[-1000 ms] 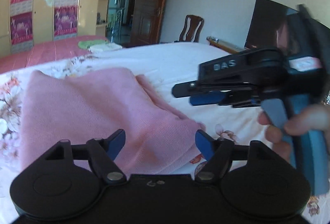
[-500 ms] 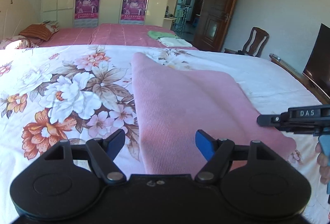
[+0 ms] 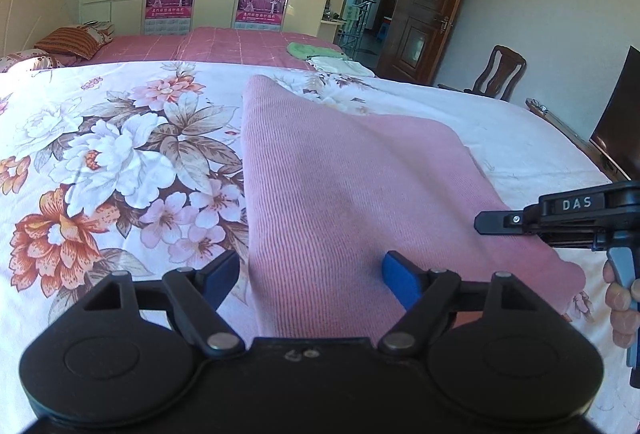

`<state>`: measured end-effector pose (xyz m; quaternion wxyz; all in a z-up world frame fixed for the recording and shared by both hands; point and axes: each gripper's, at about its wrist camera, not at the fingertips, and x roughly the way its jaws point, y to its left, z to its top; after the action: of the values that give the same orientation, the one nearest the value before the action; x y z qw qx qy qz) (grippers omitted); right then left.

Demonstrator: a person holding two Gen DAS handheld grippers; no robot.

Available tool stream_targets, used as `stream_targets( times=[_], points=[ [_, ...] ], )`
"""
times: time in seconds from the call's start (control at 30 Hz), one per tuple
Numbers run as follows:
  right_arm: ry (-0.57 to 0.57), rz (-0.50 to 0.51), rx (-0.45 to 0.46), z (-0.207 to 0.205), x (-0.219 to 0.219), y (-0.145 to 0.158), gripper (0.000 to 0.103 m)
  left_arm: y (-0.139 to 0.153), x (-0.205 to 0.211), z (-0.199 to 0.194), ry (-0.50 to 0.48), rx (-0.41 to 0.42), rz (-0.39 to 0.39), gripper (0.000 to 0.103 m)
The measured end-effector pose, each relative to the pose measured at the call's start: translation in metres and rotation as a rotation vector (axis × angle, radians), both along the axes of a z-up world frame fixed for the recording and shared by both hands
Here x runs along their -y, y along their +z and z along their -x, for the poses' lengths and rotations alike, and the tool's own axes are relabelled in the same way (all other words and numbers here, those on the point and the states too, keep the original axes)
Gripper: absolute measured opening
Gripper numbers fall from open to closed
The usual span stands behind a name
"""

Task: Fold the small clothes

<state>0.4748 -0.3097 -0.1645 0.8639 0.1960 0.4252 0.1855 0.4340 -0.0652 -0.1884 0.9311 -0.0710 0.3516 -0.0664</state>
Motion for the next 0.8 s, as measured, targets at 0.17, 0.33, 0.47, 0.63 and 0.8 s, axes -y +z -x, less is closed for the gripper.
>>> stream_targets(
  times=[0.17,0.33,0.47,0.63,0.8],
  points=[
    [-0.024,0.013,0.116,0.007,0.001,0.023,0.009,0.007,0.002,-0.002,0.002,0.014,-0.006,0.077],
    [-0.044,0.014,0.147,0.019,0.020,0.044,0.008,0.016,0.011,-0.001,-0.026,0.028,0.013,0.077],
    [-0.087,0.071,0.081,0.025,0.029,0.016,0.008,0.007,0.025,0.000,-0.046,0.018,-0.035,0.080],
    [-0.079,0.112,0.084,0.023,0.021,0.012,0.009,-0.010,0.023,0.000,-0.038,-0.064,0.012,0.081],
    [-0.087,0.095,0.108,0.044,0.027,0.035,0.013,-0.010,0.024,0.003,-0.032,-0.072,0.006,0.080]
  ],
)
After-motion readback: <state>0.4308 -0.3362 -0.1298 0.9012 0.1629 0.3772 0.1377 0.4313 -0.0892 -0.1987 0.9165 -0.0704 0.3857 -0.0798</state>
